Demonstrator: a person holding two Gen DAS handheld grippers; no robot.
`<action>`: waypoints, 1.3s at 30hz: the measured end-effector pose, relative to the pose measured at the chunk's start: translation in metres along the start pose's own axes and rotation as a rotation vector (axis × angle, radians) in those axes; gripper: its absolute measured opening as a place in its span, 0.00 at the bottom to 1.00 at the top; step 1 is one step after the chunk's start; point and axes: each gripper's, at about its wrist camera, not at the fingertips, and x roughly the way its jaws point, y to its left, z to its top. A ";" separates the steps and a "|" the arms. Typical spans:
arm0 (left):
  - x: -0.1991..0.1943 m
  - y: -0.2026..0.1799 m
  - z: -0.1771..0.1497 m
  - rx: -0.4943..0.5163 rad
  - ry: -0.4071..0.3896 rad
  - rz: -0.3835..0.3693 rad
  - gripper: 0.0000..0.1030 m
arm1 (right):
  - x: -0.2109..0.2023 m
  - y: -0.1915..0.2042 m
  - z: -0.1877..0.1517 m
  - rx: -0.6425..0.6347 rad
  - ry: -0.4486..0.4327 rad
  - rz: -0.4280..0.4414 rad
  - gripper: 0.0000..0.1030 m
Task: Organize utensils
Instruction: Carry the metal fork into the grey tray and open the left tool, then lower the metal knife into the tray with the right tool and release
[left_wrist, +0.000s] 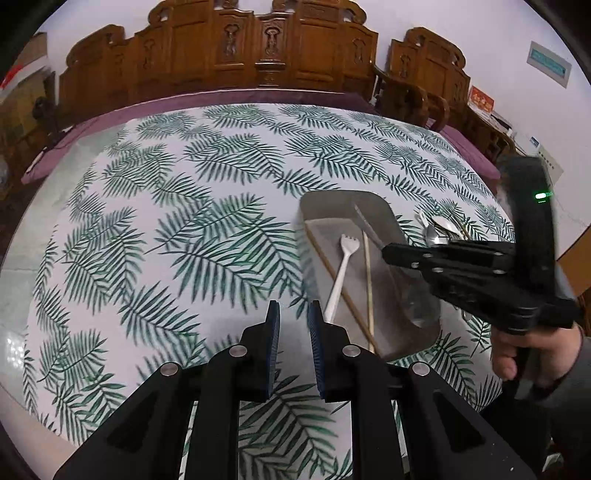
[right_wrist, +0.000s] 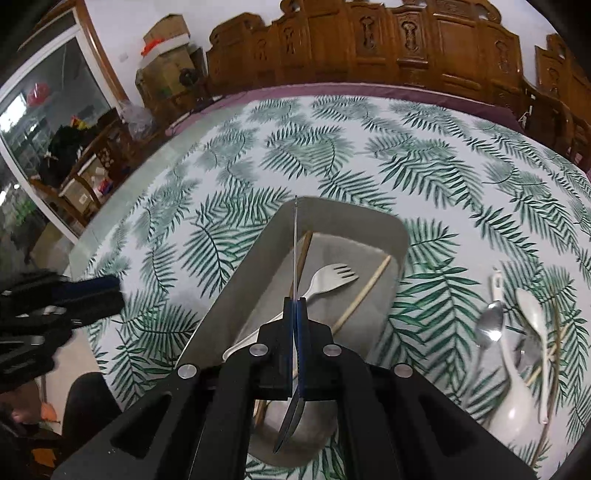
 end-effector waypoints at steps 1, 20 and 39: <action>-0.001 0.002 -0.001 -0.003 0.000 0.002 0.14 | 0.007 0.001 0.000 -0.002 0.012 -0.009 0.02; -0.013 0.009 -0.011 -0.014 -0.015 0.005 0.16 | 0.040 0.010 -0.008 -0.009 0.093 -0.055 0.06; -0.003 -0.071 -0.004 0.077 -0.022 -0.053 0.48 | -0.085 -0.066 -0.057 0.068 -0.108 -0.125 0.06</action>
